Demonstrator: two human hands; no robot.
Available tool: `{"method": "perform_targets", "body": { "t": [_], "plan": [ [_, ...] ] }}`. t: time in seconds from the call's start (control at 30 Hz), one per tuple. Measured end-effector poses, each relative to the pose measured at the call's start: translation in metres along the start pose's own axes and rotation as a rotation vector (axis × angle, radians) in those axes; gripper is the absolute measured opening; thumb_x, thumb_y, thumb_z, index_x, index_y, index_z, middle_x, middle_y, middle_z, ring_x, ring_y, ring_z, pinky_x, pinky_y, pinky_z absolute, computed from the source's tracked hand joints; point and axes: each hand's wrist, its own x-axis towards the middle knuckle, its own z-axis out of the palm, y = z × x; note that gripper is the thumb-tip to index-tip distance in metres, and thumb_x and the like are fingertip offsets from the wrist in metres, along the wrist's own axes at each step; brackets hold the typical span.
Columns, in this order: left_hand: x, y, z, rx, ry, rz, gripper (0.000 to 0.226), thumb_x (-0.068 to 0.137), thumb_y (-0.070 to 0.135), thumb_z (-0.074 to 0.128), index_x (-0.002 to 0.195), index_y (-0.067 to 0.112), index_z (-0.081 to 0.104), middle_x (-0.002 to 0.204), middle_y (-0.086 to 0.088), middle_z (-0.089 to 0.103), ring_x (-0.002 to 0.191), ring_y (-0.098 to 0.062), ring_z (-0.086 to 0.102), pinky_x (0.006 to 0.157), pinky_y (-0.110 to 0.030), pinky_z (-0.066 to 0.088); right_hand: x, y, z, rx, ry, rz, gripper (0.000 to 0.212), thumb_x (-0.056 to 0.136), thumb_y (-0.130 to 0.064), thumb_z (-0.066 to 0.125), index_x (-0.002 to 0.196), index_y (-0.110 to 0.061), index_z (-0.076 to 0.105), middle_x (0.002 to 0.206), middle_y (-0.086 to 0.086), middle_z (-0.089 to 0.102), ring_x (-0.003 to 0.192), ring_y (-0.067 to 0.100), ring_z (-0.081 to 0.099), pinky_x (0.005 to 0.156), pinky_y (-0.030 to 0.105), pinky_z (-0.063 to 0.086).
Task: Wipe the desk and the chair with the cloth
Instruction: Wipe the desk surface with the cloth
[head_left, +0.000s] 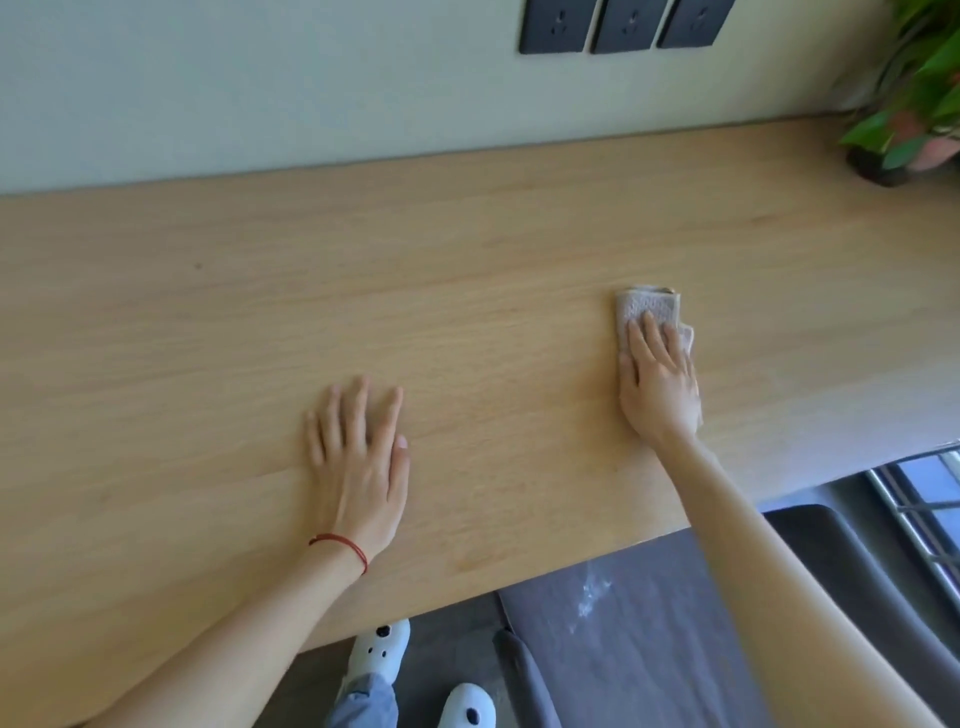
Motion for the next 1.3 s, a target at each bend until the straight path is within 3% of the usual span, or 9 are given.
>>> {"method": "perform_targets", "body": {
  "t": [0.2,0.4,0.6,0.67,0.8,0.97,1.03,1.17,1.3],
  "plan": [
    [0.001,0.002,0.001,0.086,-0.030,-0.001,0.054,0.090,0.031,0.021,0.138,0.020,0.042,0.149,-0.016,0.035,0.138,-0.041,0.026,0.113,-0.060,0.018,-0.085,-0.110,0.047,0.029,-0.058,-0.451,0.044,0.099,-0.024,0.041,0.143,-0.019,0.039,0.152,-0.002,0.038,0.146,0.020,0.022,0.119,0.044,0.024],
    [0.000,0.003,-0.004,0.115,-0.057,0.001,0.056,0.090,0.032,0.017,0.140,0.021,0.039,0.150,-0.016,0.033,0.139,-0.040,0.026,0.112,-0.061,0.018,-0.147,-0.044,0.014,0.051,-0.207,-0.633,0.045,0.100,-0.029,0.036,0.145,-0.026,0.035,0.155,-0.007,0.031,0.147,0.013,0.019,0.118,0.041,0.027],
    [0.001,0.001,0.003,0.099,-0.025,0.000,0.046,0.095,0.026,0.031,0.140,0.021,0.037,0.151,-0.016,0.030,0.140,-0.040,0.021,0.114,-0.060,0.013,-0.046,-0.039,0.013,0.019,0.002,-0.026,0.046,0.100,-0.022,0.039,0.146,-0.016,0.033,0.157,0.005,0.026,0.148,0.024,0.015,0.119,0.048,0.020],
    [0.002,0.000,0.004,0.090,-0.015,0.003,0.045,0.095,0.025,0.033,0.140,0.021,0.037,0.151,-0.015,0.030,0.141,-0.039,0.020,0.115,-0.059,0.012,-0.041,-0.076,0.029,0.024,0.020,-0.042,0.048,0.101,-0.027,0.034,0.148,-0.019,0.028,0.159,0.001,0.023,0.148,0.022,0.012,0.122,0.044,0.013],
    [0.000,0.003,0.003,0.046,0.004,-0.031,0.040,0.094,0.022,0.038,0.133,0.016,0.045,0.150,-0.015,0.033,0.140,-0.038,0.022,0.115,-0.058,0.013,-0.108,-0.140,0.055,0.123,-0.038,-0.420,0.042,0.098,-0.025,0.043,0.140,-0.019,0.045,0.149,0.002,0.043,0.145,0.023,0.026,0.119,0.046,0.023],
    [-0.002,0.002,0.001,0.019,0.043,-0.022,0.047,0.088,0.023,0.032,0.130,0.010,0.049,0.147,-0.016,0.038,0.139,-0.038,0.025,0.115,-0.057,0.014,-0.145,-0.067,0.029,0.130,-0.085,-0.623,0.039,0.097,-0.019,0.049,0.136,-0.019,0.051,0.146,0.000,0.047,0.141,0.019,0.034,0.115,0.041,0.034],
    [-0.002,0.001,0.002,0.003,0.057,-0.006,0.052,0.088,0.027,0.026,0.132,0.012,0.047,0.148,-0.015,0.036,0.140,-0.038,0.023,0.115,-0.057,0.013,-0.129,-0.012,0.010,0.092,-0.048,-0.538,0.040,0.095,-0.014,0.052,0.135,-0.016,0.052,0.145,0.003,0.048,0.140,0.023,0.037,0.111,0.045,0.039],
    [-0.001,0.009,0.006,0.043,0.043,-0.026,0.055,0.090,0.034,0.024,0.135,0.008,0.042,0.149,-0.020,0.032,0.140,-0.041,0.019,0.114,-0.061,0.010,-0.058,0.068,-0.020,0.092,0.047,-0.063,0.042,0.096,-0.014,0.048,0.138,-0.012,0.047,0.150,0.010,0.040,0.144,0.028,0.027,0.107,0.052,0.040],
    [-0.007,0.046,0.011,0.043,0.013,-0.021,0.056,0.091,0.035,0.025,0.139,0.007,0.036,0.149,-0.022,0.029,0.141,-0.041,0.018,0.112,-0.064,0.009,-0.041,0.035,-0.008,0.040,0.119,-0.013,0.043,0.097,-0.025,0.044,0.139,-0.015,0.044,0.152,0.006,0.038,0.144,0.026,0.025,0.112,0.050,0.032]
  ]
}}
